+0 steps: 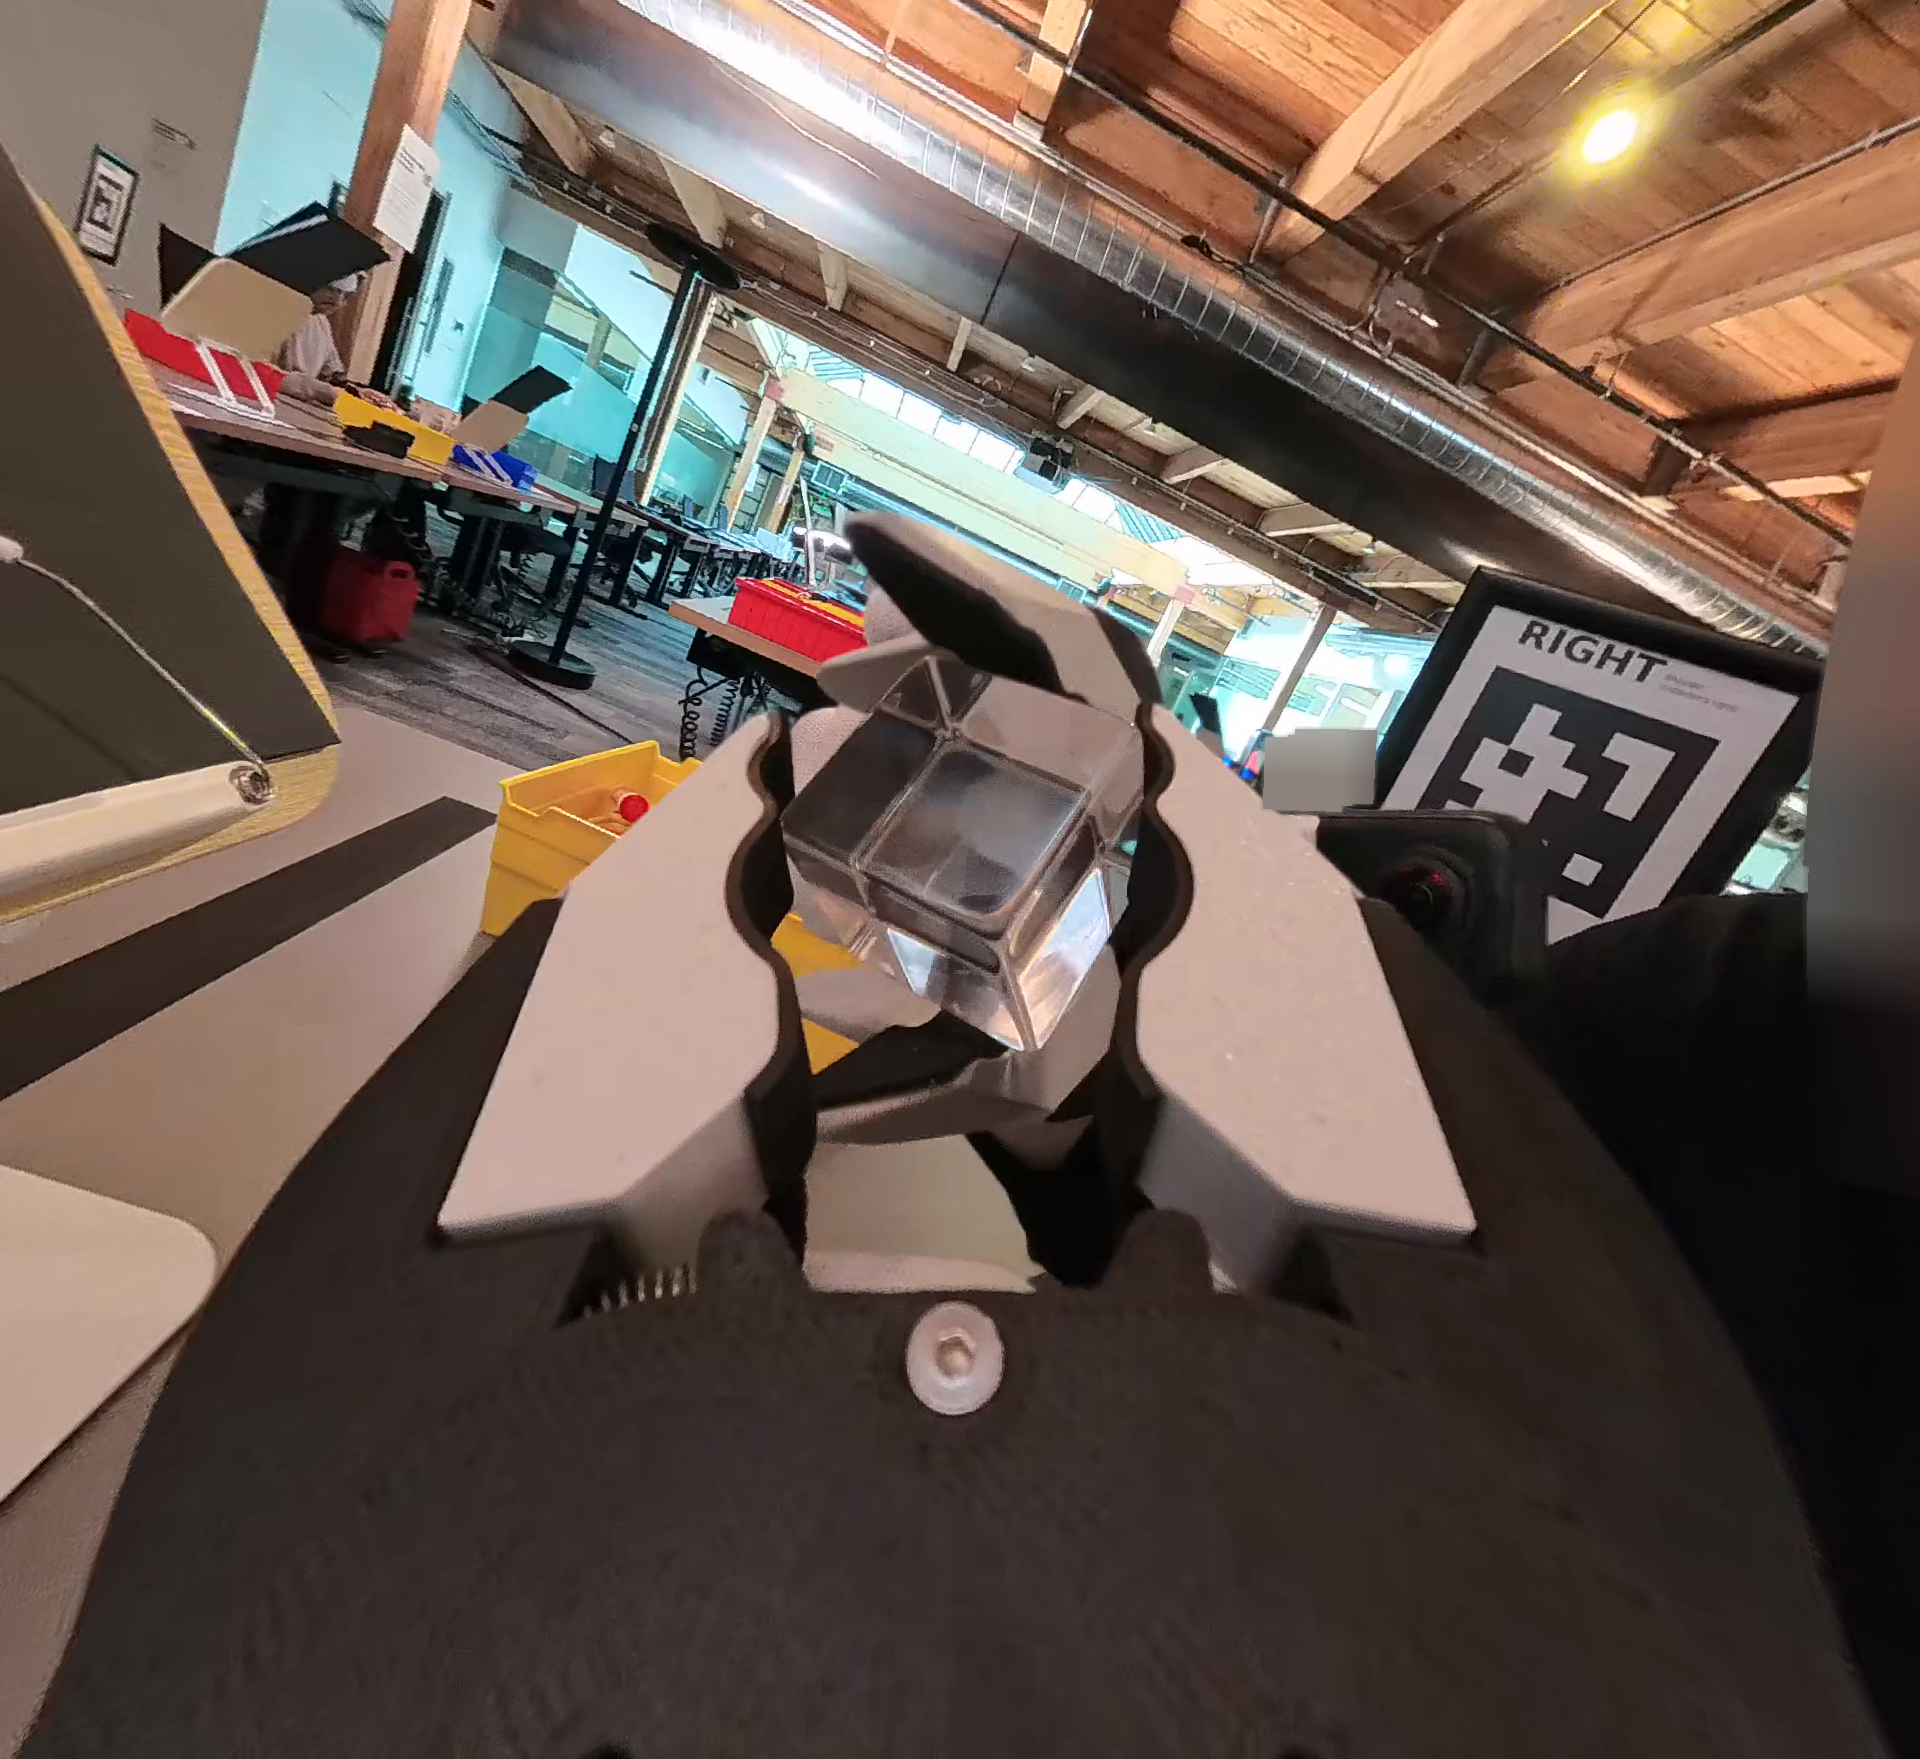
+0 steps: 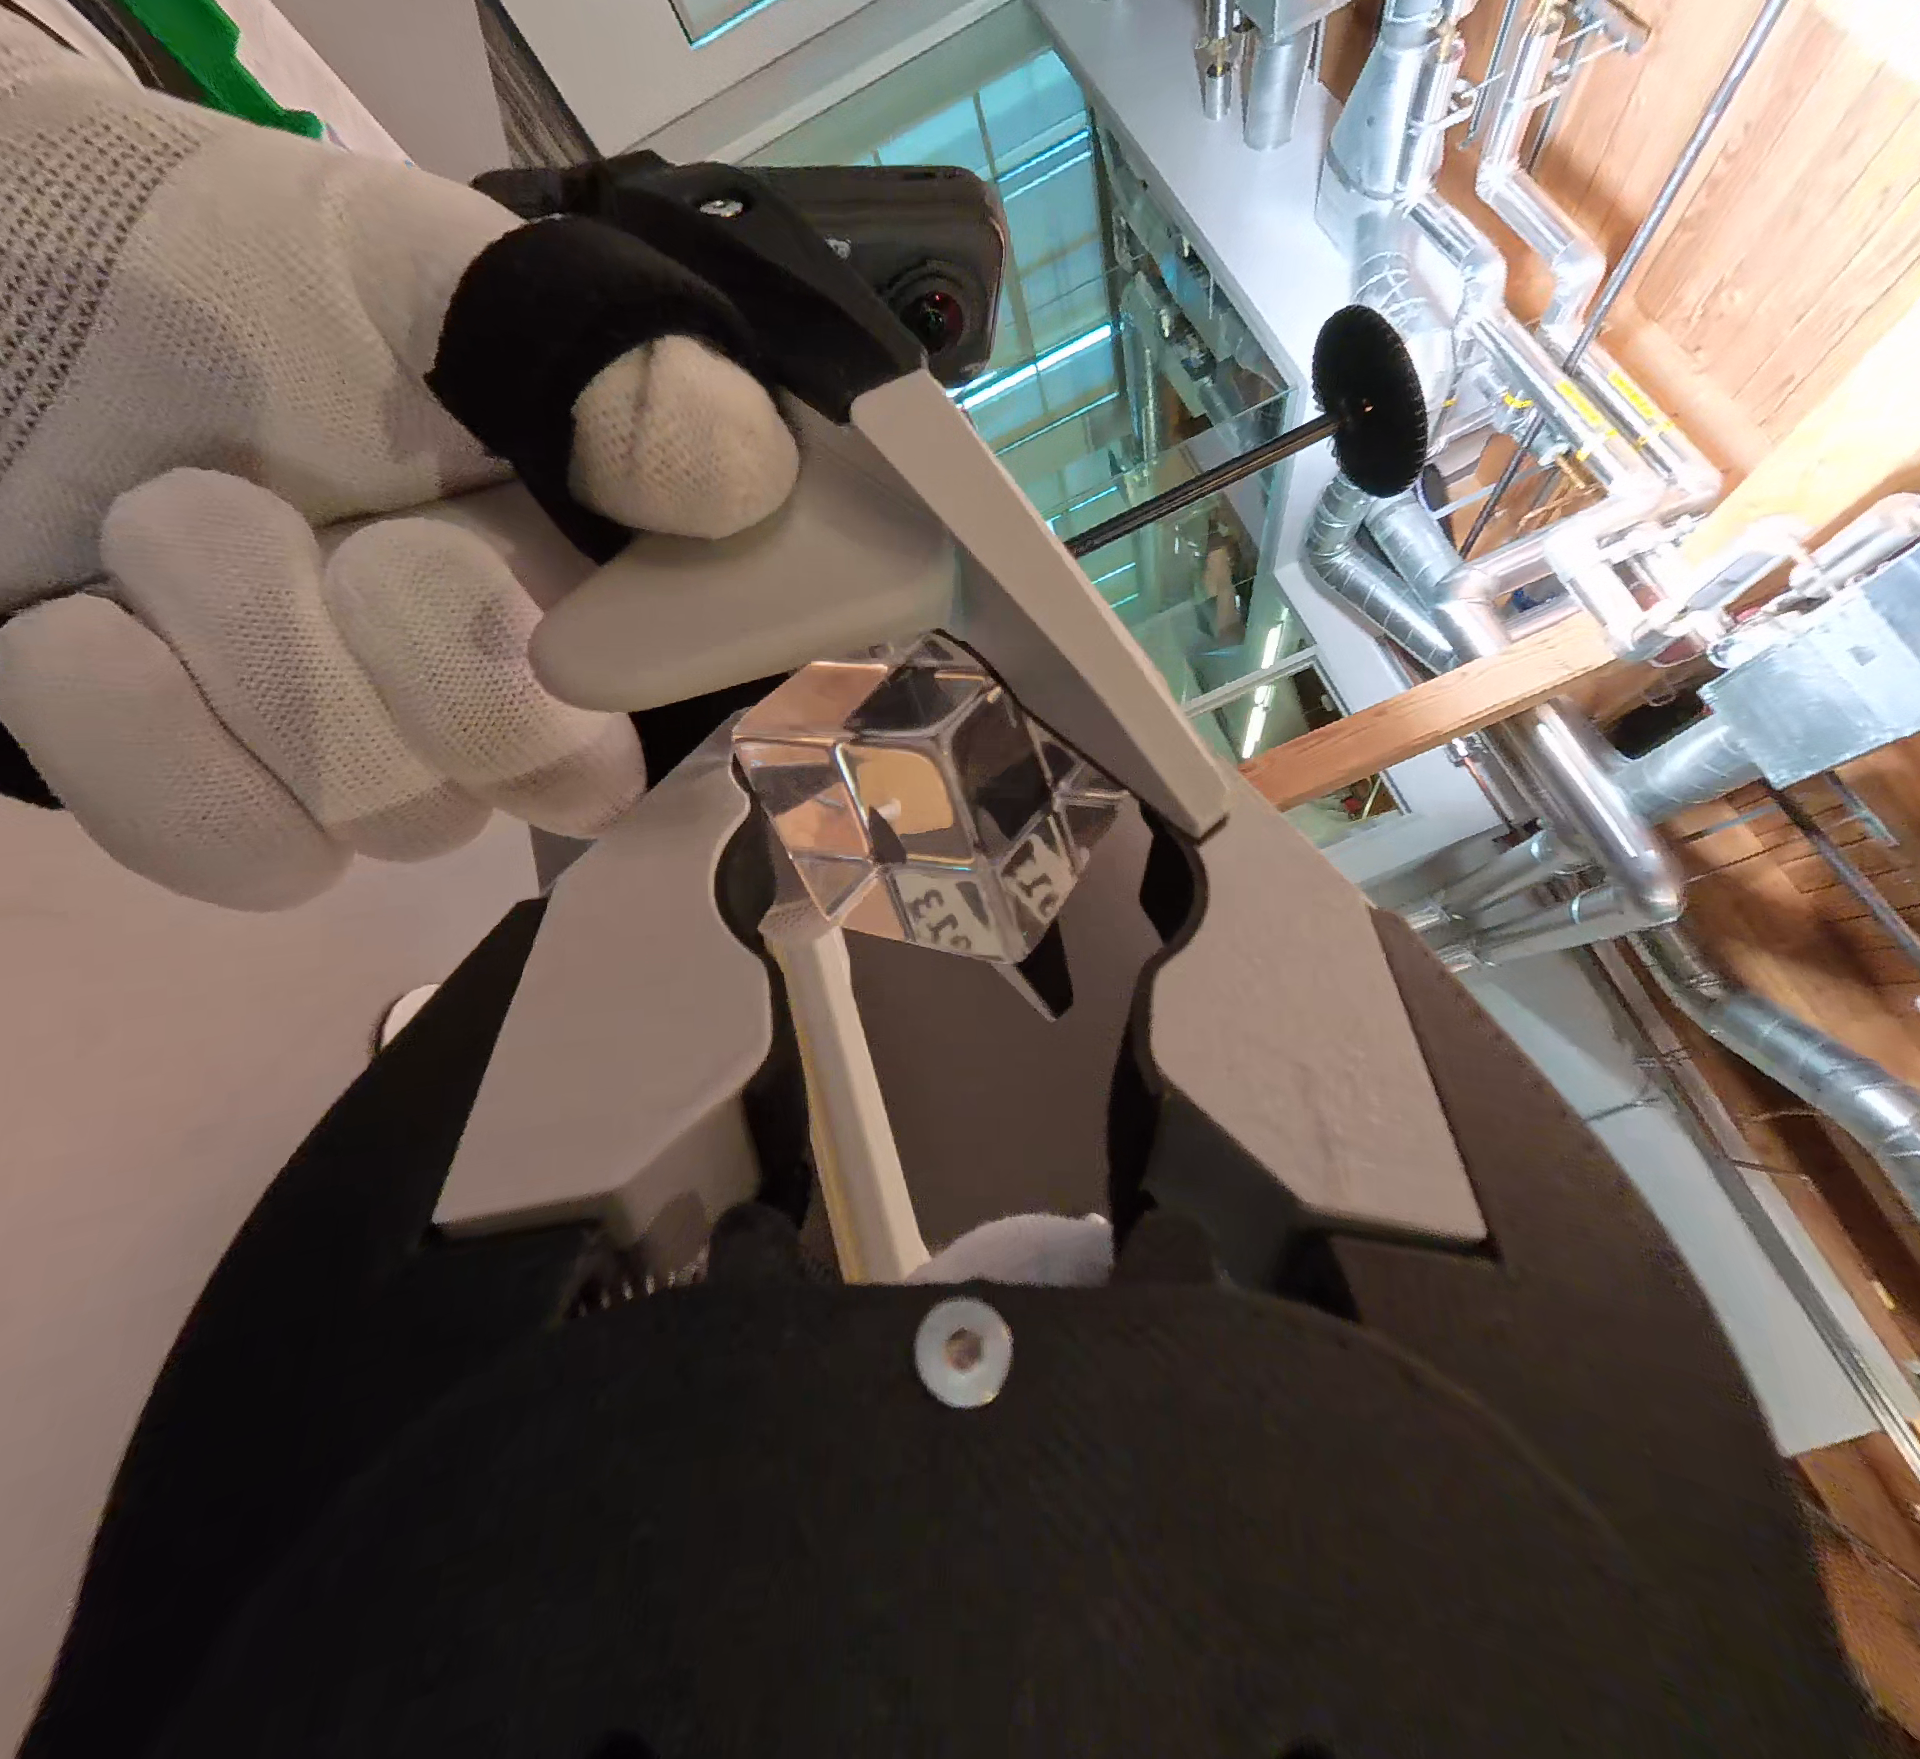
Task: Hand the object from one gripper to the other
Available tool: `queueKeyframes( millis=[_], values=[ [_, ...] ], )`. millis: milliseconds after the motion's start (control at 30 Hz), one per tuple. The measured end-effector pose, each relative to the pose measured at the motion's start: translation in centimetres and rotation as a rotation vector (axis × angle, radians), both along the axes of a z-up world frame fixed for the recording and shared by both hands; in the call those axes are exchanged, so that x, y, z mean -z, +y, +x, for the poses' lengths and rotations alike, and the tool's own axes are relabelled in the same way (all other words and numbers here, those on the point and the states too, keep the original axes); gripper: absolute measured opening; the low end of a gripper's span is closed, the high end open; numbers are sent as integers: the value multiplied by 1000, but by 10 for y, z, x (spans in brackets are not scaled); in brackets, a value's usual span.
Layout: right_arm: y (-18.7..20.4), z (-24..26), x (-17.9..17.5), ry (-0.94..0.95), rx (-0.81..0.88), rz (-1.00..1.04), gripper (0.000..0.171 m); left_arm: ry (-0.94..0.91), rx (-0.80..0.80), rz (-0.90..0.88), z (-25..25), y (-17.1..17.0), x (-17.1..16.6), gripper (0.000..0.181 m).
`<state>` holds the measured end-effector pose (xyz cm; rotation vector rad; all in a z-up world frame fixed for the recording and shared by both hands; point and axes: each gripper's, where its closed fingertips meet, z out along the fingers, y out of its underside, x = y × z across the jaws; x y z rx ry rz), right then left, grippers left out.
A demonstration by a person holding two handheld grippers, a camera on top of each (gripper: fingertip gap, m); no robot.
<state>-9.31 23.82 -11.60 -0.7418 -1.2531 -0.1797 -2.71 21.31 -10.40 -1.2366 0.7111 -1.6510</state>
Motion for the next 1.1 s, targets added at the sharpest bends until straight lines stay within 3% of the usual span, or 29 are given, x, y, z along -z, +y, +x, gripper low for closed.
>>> queueKeyframes(
  millis=[1100],
  values=[
    [-4, 3, 5, -58, -8, -30, 63, -46, 47, 13, 0, -7, -1, 64]
  ],
)
